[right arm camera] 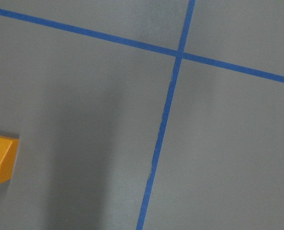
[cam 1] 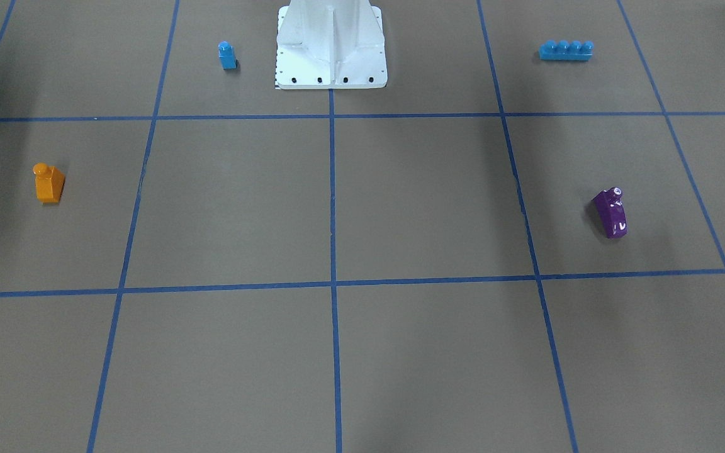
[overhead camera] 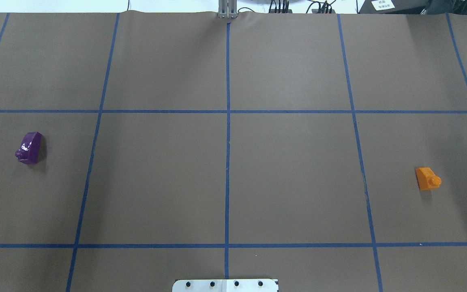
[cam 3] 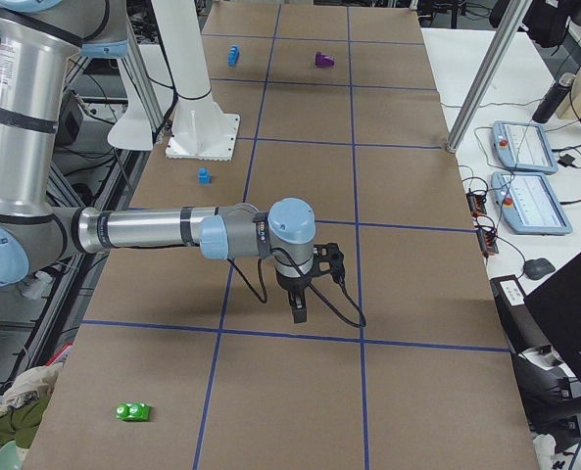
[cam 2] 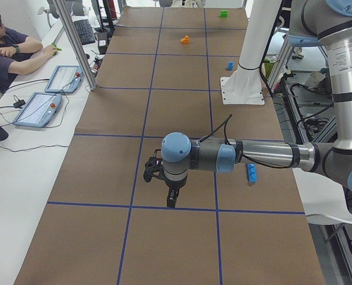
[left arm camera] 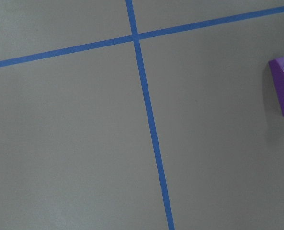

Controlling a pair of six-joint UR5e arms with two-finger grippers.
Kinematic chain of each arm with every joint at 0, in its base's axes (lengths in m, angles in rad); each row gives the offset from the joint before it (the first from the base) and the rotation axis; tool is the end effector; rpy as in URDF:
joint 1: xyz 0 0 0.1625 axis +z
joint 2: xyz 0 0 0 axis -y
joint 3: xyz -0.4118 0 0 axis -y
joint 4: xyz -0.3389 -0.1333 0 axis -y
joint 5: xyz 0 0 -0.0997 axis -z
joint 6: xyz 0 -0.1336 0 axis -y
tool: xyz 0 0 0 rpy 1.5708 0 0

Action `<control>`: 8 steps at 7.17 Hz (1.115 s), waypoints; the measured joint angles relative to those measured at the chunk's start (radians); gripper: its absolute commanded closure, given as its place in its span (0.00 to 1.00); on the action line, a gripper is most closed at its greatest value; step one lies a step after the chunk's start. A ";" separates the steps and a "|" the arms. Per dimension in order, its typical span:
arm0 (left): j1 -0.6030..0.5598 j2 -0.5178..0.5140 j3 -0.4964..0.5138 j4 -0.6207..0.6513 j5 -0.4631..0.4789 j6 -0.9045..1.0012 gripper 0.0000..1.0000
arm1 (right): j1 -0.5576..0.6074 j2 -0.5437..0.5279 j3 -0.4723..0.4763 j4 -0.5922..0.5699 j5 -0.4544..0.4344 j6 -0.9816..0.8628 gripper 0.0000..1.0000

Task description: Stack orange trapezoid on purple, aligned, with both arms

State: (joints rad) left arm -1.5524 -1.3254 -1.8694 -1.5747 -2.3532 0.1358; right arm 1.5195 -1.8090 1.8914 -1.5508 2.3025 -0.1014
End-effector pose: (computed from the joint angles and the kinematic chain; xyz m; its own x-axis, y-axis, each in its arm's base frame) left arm -0.0328 -0.3440 0.6328 0.6994 0.1879 -0.6896 -0.1141 0.9818 0.1518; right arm 0.0260 -0.3517 0.6235 0.7306 -0.2064 0.6509 0.1256 0.9776 0.1690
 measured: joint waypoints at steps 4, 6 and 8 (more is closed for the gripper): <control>0.002 0.000 -0.011 -0.001 0.000 -0.005 0.00 | 0.000 0.007 0.011 0.016 0.000 -0.006 0.00; 0.003 -0.012 -0.025 -0.003 -0.014 -0.014 0.00 | -0.001 0.008 0.013 0.088 -0.001 -0.005 0.00; 0.005 -0.063 -0.029 -0.014 -0.016 -0.014 0.00 | -0.001 0.012 -0.002 0.261 -0.001 0.003 0.00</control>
State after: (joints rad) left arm -1.5478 -1.3883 -1.8987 -1.5887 -2.3692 0.1218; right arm 1.5187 -1.7966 1.8893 -1.2900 2.3011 -0.0984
